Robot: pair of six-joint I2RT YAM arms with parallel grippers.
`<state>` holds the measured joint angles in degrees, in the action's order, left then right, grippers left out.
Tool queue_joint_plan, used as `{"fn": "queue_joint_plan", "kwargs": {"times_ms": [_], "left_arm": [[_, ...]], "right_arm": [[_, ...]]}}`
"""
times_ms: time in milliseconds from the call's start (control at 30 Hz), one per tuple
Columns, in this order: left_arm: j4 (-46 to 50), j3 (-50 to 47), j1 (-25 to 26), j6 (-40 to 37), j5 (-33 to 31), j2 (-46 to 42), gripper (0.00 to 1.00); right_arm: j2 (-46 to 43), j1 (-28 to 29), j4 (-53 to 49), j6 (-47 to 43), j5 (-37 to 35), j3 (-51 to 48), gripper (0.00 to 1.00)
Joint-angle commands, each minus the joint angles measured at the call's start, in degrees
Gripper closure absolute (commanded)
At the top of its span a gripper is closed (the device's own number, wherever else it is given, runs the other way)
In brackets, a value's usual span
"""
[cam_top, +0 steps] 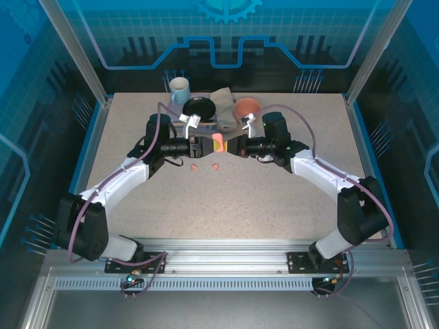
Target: Insert the wireless bluetooth earbuds into the charging case
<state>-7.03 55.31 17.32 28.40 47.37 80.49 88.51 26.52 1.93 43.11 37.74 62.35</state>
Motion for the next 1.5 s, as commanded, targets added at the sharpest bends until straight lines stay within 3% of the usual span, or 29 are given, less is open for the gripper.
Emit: {"fn": "queue_joint_plan", "kwargs": {"times_ms": [0,100,367,567,733,867,1067,1267,1467], "left_arm": [[1.86,0.29,-0.01,-2.30,-2.80,-3.19,0.19],[6.40,2.15,-0.27,-4.66,-4.85,-4.65,0.01],[16.63,7.48,-1.09,-7.56,-15.56,-7.76,0.01],[28.20,15.50,-1.06,-11.82,-13.21,-2.65,0.01],[33.11,18.83,-1.21,-11.91,-16.20,2.28,0.01],[34.84,21.84,-1.80,-12.70,-14.09,5.77,0.01],[37.28,25.95,-1.85,-22.14,-5.13,9.55,0.01],[48.68,31.50,-1.85,-33.54,2.13,13.09,0.01],[56.22,34.05,-1.87,-40.48,3.87,16.25,0.01]], "right_arm": [[0.17,-1.33,-5.13,-4.21,-0.86,3.89,1.00],[0.17,-2.64,-10.66,-8.60,-2.04,6.36,1.00],[0.69,-5.25,-25.51,-24.27,-7.67,14.04,1.00],[1.84,-5.23,-35.05,-37.64,-12.92,20.50,1.00],[3.66,-5.21,-38.96,-45.21,-15.65,24.10,1.00],[6.43,-5.20,-41.67,-49.11,-16.18,27.24,1.00],[10.73,-5.12,-46.11,-53.14,-14.05,32.10,1.00],[12.85,-4.27,-49.12,-55.67,-11.59,34.64,1.00],[15.64,-1.81,-53.02,-59.12,-13.30,36.18,1.00]]}}
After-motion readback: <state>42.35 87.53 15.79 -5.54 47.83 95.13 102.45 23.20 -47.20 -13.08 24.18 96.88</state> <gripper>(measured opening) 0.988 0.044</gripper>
